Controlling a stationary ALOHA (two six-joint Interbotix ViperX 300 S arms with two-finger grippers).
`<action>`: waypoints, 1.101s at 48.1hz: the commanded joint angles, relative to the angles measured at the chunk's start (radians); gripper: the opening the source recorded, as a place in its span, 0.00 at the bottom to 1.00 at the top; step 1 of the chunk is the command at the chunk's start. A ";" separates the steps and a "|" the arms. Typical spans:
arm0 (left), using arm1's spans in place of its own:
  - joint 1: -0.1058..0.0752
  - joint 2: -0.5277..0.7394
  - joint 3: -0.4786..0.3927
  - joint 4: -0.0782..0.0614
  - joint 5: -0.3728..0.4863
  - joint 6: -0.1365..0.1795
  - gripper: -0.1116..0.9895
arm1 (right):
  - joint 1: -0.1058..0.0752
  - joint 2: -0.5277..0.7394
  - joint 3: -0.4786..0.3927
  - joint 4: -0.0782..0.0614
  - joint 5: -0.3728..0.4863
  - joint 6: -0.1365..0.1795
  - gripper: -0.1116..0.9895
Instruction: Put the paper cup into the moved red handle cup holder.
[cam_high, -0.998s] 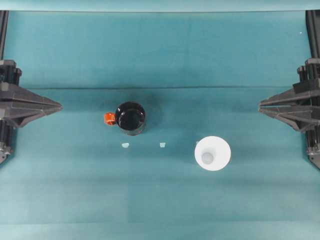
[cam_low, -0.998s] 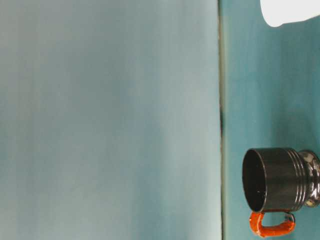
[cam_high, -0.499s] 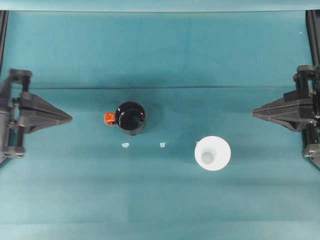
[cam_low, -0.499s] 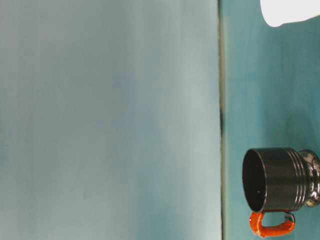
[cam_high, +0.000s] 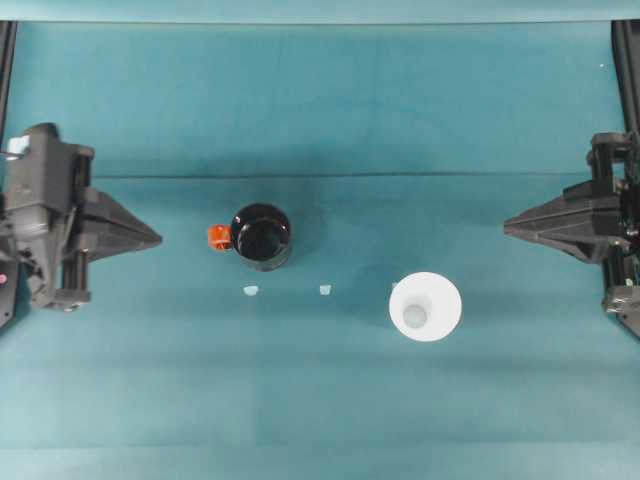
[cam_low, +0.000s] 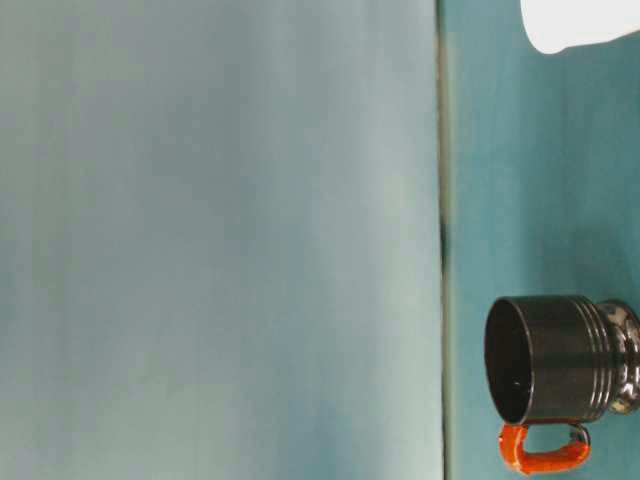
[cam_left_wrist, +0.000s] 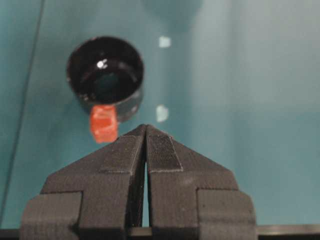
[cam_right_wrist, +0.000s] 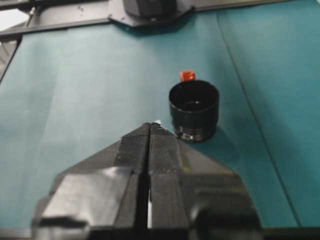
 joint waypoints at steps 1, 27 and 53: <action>0.021 0.018 -0.040 0.002 0.020 0.000 0.12 | -0.003 0.006 -0.023 0.003 -0.002 0.011 0.00; 0.071 0.202 -0.126 0.008 0.120 0.006 0.45 | -0.021 -0.034 -0.029 0.003 0.071 0.011 0.00; 0.117 0.341 -0.176 0.008 0.167 0.049 1.00 | -0.025 -0.043 -0.029 0.003 0.109 0.011 0.00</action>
